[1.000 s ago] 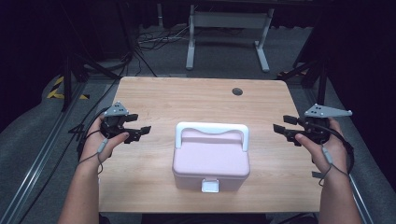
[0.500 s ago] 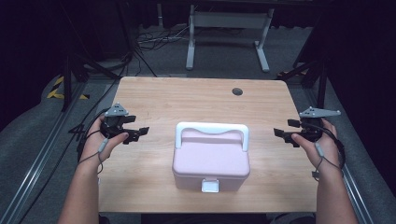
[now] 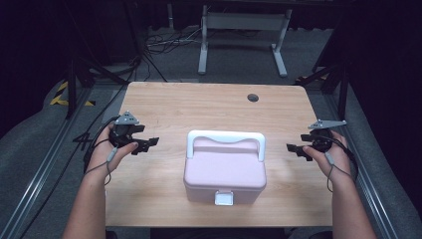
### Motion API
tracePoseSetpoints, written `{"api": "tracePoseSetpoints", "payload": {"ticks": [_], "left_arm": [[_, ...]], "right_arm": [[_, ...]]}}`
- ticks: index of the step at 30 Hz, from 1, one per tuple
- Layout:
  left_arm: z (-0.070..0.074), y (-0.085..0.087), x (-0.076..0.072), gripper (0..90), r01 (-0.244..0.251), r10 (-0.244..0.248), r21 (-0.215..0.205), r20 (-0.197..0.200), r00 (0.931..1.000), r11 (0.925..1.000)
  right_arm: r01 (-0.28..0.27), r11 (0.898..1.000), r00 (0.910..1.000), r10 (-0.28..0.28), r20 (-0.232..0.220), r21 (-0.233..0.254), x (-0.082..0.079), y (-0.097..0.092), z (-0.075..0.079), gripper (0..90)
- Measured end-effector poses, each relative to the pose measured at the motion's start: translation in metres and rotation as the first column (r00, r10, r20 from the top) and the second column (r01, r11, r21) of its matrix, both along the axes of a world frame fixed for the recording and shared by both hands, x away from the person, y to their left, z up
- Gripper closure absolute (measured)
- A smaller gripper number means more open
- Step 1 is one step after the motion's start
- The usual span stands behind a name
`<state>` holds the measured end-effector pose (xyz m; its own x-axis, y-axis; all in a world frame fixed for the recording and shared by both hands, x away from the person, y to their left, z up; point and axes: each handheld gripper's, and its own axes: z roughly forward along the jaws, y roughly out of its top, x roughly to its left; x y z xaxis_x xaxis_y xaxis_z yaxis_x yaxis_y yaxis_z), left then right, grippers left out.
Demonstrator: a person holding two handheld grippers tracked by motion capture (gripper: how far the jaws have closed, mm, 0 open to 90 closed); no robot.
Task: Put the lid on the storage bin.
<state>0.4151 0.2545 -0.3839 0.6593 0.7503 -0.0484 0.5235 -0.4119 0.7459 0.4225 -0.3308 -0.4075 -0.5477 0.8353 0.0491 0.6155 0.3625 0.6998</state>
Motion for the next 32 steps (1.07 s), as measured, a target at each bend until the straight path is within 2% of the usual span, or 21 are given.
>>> {"api": "tracePoseSetpoints", "payload": {"ticks": [5, 6, 9, 11, 15, 21, 26, 32], "left_arm": [[-0.003, -0.001, 0.002, 24.7, 0.000, 0.000, 0.011, -0.017, 0.9999, 0.9999], [-0.004, -0.001, 0.002, 24.4, 0.008, -0.007, 0.012, -0.030, 0.9995, 0.9999], [-0.006, -0.003, 0.003, 24.2, 0.019, -0.018, 0.019, -0.040, 0.9991, 0.9997], [-0.006, -0.003, 0.003, 24.1, 0.019, -0.018, 0.018, -0.040, 0.9990, 0.9997], [-0.007, -0.005, 0.004, 24.1, 0.019, -0.018, 0.016, -0.042, 0.9990, 0.9997], [-0.008, -0.006, 0.006, 24.1, 0.026, -0.025, 0.021, -0.040, 0.9989, 0.9995], [-0.008, -0.007, 0.005, 24.1, 0.032, -0.031, 0.021, -0.045, 0.9985, 0.9993], [-0.007, -0.009, 0.004, 24.2, 0.038, -0.038, 0.009, -0.045, 0.9983, 0.9992]], "right_arm": [[-0.004, 1.000, 0.9996, 0.004, -0.029, -0.011, 0.002, 0.002, -0.007, 23.5], [0.002, 1.000, 0.9972, -0.004, -0.074, -0.028, 0.003, 0.003, -0.011, 24.0], [0.003, 0.999, 0.9945, -0.008, -0.105, -0.044, 0.004, 0.006, -0.015, 24.6], [-0.002, 0.999, 0.9935, -0.003, -0.114, -0.049, 0.004, 0.007, -0.017, 24.6], [-0.022, 0.995, 0.9868, 0.006, -0.162, -0.099, 0.004, 0.013, -0.025, 25.9], [-0.028, 0.994, 0.9795, 0.006, -0.201, -0.110, 0.004, 0.015, -0.028, 26.8], [-0.032, 0.994, 0.9795, 0.009, -0.201, -0.108, 0.004, 0.015, -0.029, 26.8], [-0.040, 0.996, 0.9836, 0.026, -0.178, -0.077, 0.003, 0.015, -0.025, 26.2]]}}
